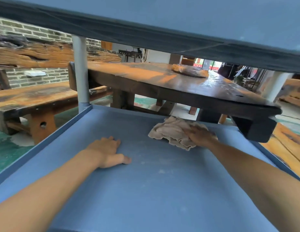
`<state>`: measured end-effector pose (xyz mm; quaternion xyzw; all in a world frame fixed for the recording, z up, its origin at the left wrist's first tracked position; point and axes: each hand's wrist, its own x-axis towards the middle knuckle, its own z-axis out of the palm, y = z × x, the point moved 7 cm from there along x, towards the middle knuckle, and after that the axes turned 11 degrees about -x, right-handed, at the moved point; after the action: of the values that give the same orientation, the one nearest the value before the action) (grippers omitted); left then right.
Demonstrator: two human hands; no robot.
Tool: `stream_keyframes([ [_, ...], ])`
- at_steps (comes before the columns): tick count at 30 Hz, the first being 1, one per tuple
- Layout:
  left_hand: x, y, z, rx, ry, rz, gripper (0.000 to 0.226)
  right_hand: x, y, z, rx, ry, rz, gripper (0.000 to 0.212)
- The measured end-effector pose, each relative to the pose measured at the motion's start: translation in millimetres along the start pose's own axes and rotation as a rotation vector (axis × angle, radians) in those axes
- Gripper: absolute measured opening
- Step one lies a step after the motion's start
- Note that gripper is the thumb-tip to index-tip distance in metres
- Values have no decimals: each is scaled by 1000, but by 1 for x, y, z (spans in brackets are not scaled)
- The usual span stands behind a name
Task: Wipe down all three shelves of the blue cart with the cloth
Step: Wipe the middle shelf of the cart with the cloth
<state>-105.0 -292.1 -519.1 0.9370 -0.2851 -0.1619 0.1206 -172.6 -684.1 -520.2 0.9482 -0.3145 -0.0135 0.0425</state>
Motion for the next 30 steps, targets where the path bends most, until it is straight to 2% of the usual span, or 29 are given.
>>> stream_keyframes([
  [7,3,-7,12,-39,58,5,95,-2,59,17,125,-13,146,73],
  [12,9,-6,9,-47,39,-5,97,-5,57,17,209,-60,157,69],
  [17,16,-14,14,-64,47,-2,99,-3,60,15,129,-23,131,69],
  [26,13,-19,14,-105,41,-2,105,-8,58,18,195,-6,122,68],
  [30,6,-24,15,-98,151,82,109,-10,57,16,192,4,127,66],
])
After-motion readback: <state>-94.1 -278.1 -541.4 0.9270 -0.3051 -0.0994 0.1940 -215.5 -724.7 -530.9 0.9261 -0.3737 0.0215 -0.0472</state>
